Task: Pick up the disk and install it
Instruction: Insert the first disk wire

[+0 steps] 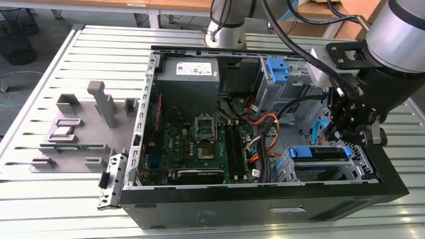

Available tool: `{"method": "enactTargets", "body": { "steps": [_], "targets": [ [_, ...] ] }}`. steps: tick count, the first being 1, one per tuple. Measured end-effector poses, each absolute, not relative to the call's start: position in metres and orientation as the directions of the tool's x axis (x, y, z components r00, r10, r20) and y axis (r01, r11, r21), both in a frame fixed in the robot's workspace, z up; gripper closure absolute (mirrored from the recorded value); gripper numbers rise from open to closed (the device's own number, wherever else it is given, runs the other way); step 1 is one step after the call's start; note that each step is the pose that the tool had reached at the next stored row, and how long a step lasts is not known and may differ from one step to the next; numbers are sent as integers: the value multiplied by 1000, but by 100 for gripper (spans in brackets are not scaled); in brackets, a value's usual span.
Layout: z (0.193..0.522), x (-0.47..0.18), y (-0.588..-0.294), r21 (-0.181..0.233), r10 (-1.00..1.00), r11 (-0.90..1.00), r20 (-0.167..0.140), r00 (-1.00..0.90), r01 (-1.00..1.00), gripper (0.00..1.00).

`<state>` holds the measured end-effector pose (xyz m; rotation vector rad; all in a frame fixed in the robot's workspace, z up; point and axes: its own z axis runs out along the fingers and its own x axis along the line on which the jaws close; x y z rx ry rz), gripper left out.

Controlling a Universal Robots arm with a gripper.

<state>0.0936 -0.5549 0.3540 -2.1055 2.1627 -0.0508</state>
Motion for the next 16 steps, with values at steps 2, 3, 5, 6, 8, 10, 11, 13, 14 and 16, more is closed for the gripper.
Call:
{"method": "enactTargets", "body": {
  "steps": [2,3,5,6,8,10,11,13,14,16],
  "targets": [
    [354,93,-555,-110,-998,30,-64,-23,-994,84],
    [353,93,-555,-110,-998,30,-64,-23,-994,84],
    [352,93,-555,-110,-998,30,-64,-23,-994,84],
    [352,93,-555,-110,-998,30,-64,-23,-994,84],
    [352,93,-555,-110,-998,30,-64,-23,-993,84],
    [352,93,-556,-110,-998,30,-65,-23,-993,84],
    [352,93,-556,-110,-998,30,-65,-23,-993,84],
    [351,93,-556,-110,-998,30,-65,-23,-993,84],
    [351,93,-556,-110,-998,30,-64,-23,-993,84],
    [351,93,-556,-110,-998,30,-65,-23,-993,84]
  ]
}}
